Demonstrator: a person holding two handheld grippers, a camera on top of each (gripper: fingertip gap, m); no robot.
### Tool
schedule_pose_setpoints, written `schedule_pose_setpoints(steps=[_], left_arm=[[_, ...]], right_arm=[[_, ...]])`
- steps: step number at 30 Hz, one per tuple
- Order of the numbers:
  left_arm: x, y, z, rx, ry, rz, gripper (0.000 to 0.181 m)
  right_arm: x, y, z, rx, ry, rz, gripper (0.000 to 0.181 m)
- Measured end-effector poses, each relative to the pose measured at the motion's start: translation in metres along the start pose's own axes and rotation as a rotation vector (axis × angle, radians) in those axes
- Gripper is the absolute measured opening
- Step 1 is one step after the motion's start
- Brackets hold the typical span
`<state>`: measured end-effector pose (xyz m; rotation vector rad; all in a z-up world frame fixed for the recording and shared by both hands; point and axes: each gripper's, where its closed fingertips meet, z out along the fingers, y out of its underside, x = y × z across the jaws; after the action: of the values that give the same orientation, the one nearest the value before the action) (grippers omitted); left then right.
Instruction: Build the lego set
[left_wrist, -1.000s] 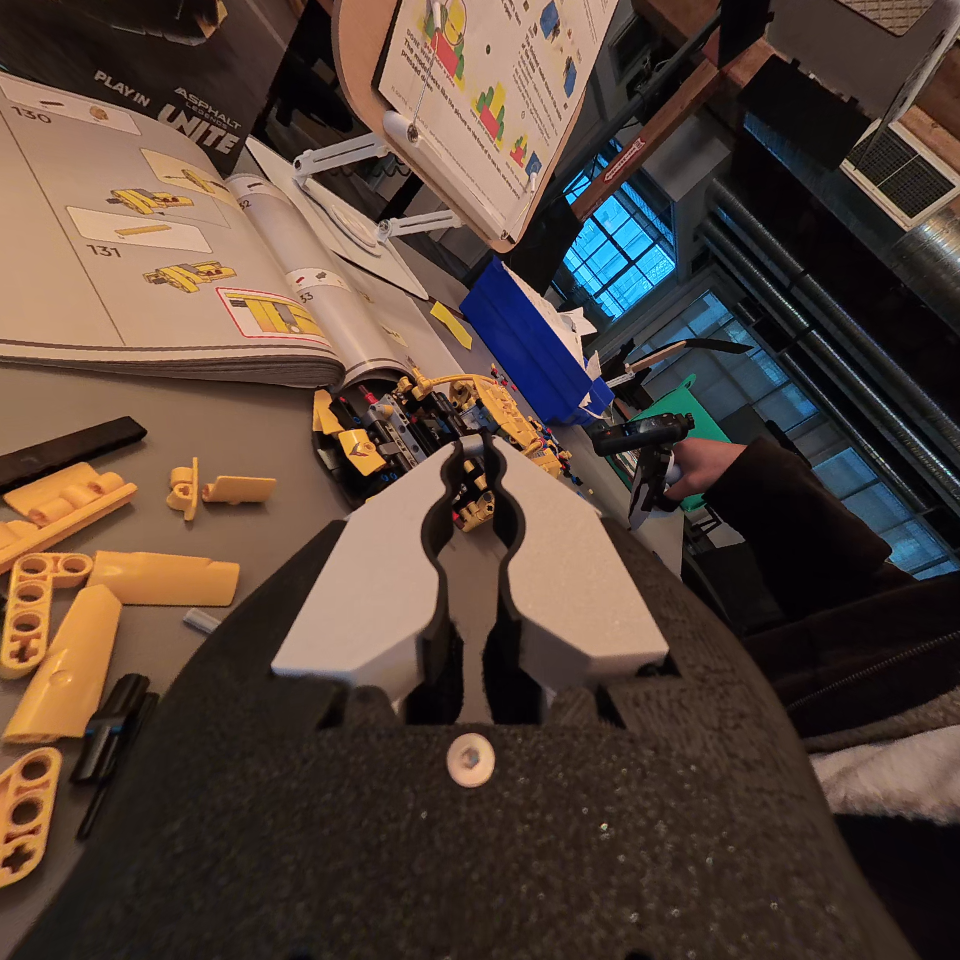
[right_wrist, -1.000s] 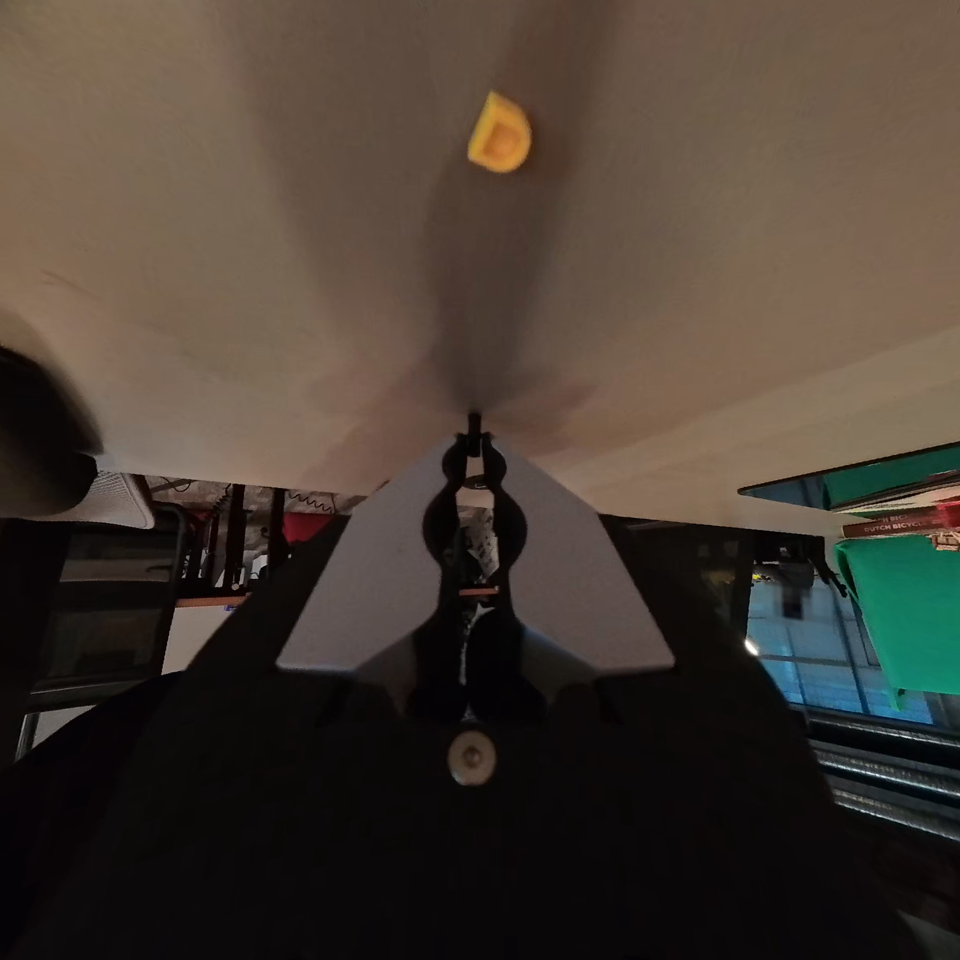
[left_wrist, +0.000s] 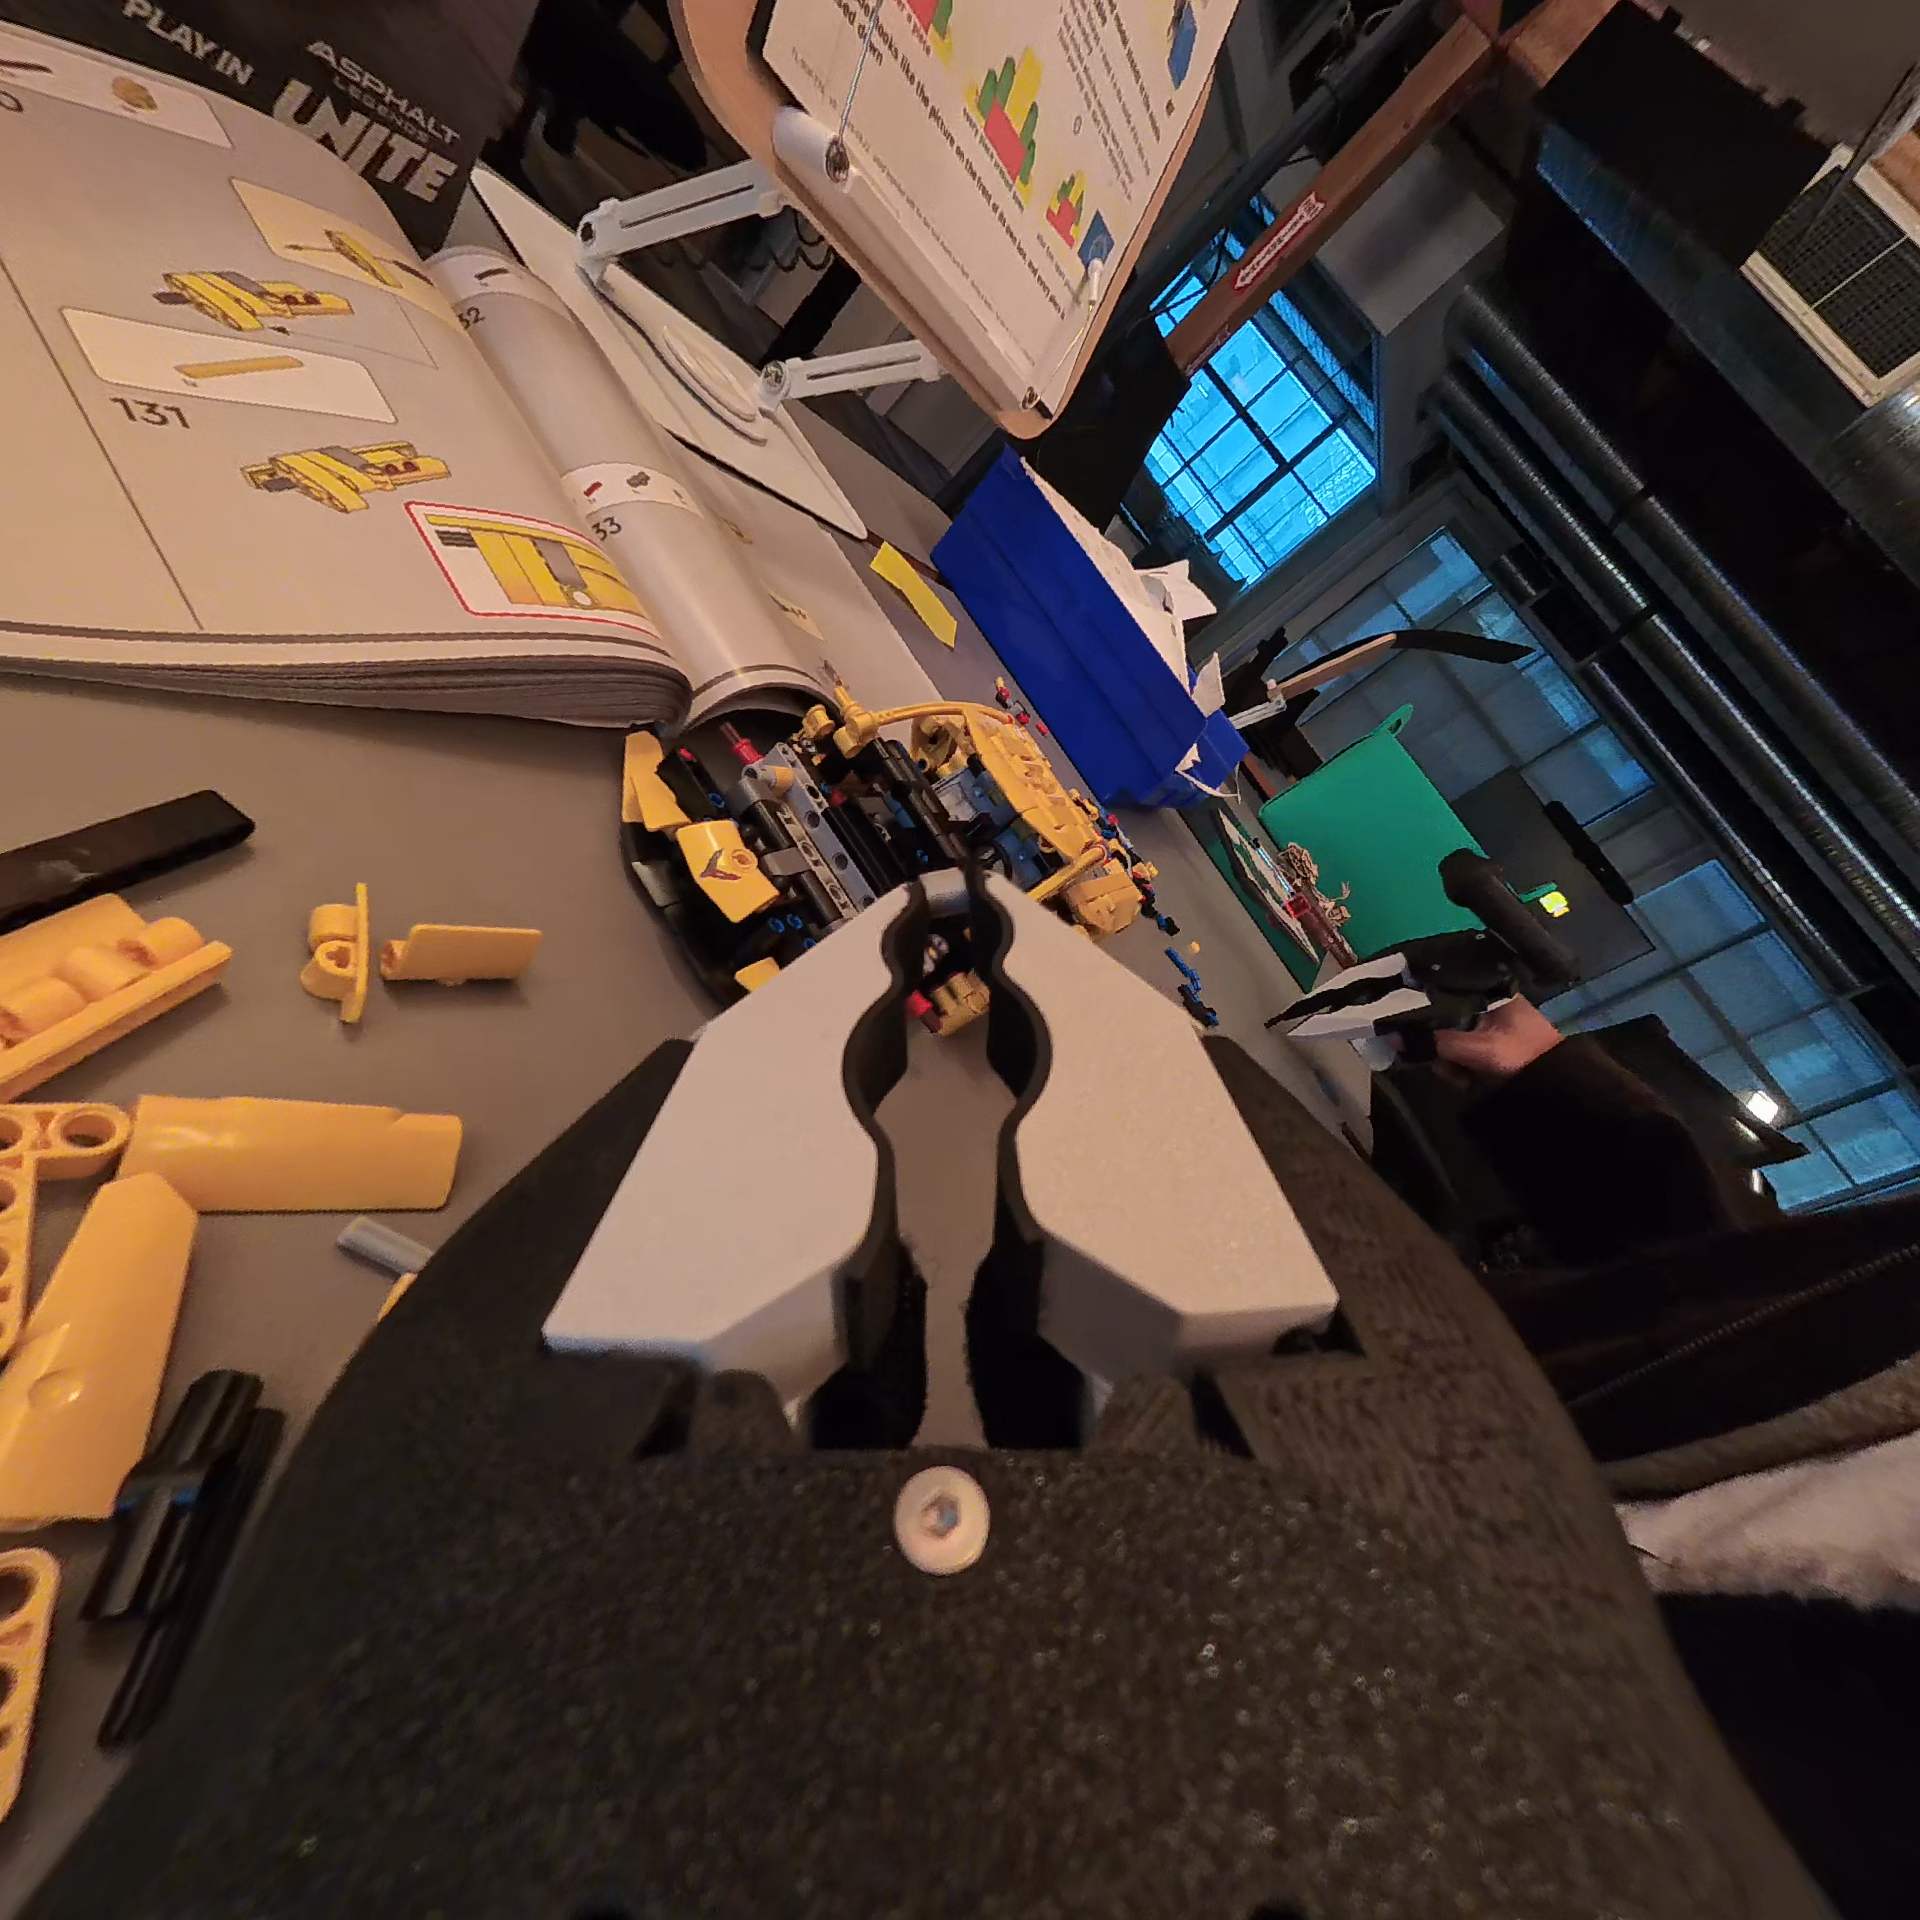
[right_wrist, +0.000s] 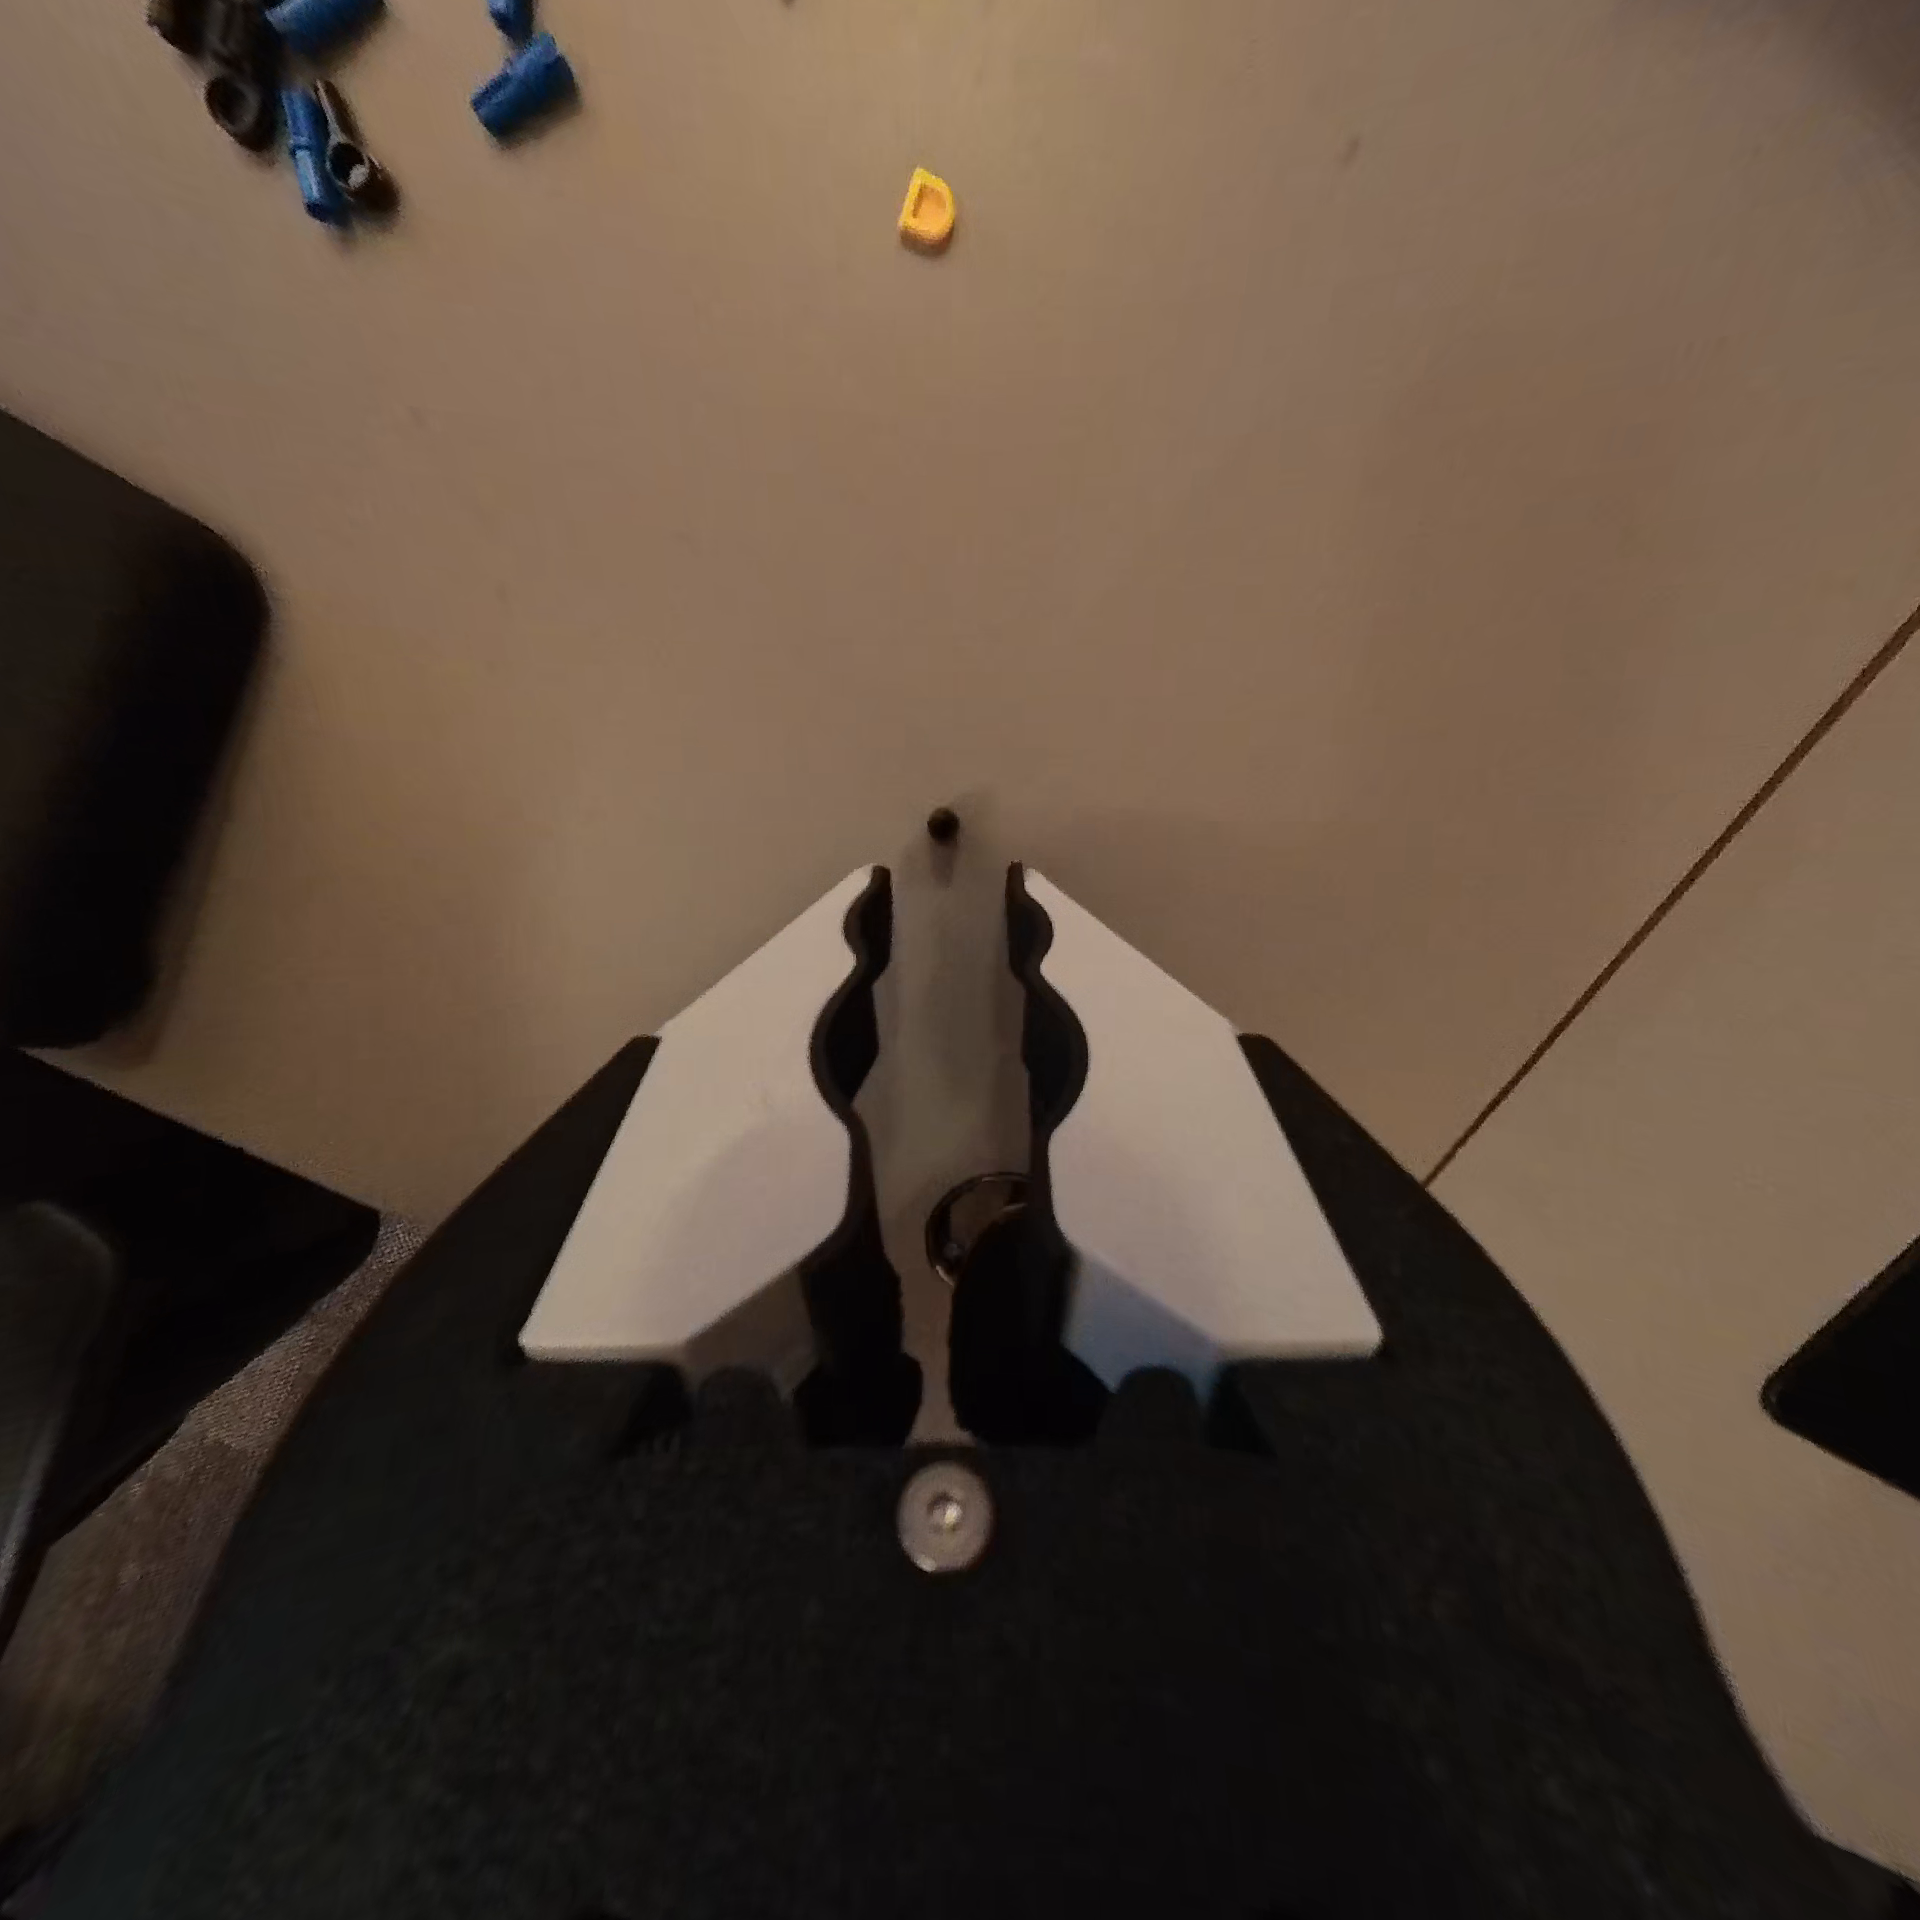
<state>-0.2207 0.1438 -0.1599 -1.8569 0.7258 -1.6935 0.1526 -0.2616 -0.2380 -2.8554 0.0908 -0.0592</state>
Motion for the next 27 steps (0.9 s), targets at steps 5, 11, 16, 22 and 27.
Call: schedule_pose_setpoints(steps=[5, 11, 16, 22, 27], left_arm=[[-0.004, -0.001, -0.001, 0.007, -0.016, -0.007, 0.007], [-0.005, 0.000, 0.000, 0.003, -0.022, -0.004, 0.007], [-0.005, -0.001, -0.001, 0.007, -0.023, -0.005, 0.007], [0.018, 0.012, 0.010, -0.059, 0.060, 0.041, 0.007], [0.064, 0.039, 0.032, -0.148, 0.227, 0.002, 0.006]], right_arm=[[0.001, -0.006, 0.003, -0.001, -0.001, -0.013, 0.018], [0.001, -0.008, 0.007, -0.005, -0.028, -0.015, 0.011], [0.001, -0.012, 0.005, -0.010, -0.015, -0.037, 0.004], [-0.071, -0.104, -0.015, 0.213, -0.057, -0.245, 0.004], [-0.261, -0.235, -0.026, 0.541, -0.149, -0.618, 0.004]])
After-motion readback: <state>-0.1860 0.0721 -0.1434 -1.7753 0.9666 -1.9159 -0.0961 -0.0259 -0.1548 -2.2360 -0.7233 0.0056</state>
